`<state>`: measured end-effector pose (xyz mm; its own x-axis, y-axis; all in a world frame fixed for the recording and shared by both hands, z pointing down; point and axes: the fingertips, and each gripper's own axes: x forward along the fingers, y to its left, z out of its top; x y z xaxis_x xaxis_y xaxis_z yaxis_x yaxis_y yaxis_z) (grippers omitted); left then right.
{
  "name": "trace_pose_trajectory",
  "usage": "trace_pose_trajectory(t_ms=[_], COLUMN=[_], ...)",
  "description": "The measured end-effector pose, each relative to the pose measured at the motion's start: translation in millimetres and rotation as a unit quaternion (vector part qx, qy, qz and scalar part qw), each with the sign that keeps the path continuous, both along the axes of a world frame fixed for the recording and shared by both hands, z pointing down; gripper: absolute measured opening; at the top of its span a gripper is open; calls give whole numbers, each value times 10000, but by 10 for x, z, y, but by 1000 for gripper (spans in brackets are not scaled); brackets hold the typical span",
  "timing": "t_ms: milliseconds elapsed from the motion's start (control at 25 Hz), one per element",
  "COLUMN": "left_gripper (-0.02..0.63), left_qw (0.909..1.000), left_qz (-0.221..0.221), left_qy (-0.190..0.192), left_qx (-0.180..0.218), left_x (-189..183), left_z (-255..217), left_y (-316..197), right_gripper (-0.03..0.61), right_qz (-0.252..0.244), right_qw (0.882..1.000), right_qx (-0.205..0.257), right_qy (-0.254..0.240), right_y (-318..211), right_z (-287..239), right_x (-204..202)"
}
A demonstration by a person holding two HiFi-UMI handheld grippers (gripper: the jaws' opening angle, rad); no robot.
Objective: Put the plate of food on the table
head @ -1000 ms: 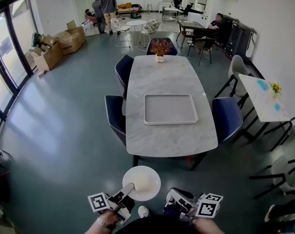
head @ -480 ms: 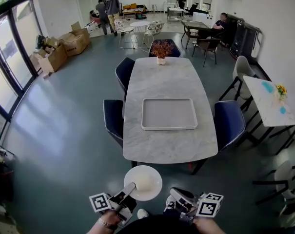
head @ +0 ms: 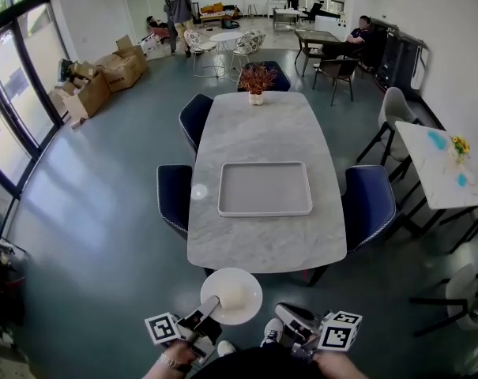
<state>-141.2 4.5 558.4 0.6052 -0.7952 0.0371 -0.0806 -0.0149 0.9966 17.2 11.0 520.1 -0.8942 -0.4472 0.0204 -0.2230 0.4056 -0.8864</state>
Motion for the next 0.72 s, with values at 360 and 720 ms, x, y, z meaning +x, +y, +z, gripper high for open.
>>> trace_pose_trajectory(t_ms=[360,720], left_gripper=[34,34], left_qw=[10000,9998], left_qz=[-46,-165], left_qy=[-39,-131], left_qx=[-16,-28], left_x=[402,684], left_z=[4,-42], left_y=[-338,-650], right_gripper=[11,11], right_qz=[-66,-86], right_qw=[10000,9998], right_qx=[-40,-98], right_qy=[-54,-153], right_y=[-303,-539], right_z=[42,74], right_x=[376,715])
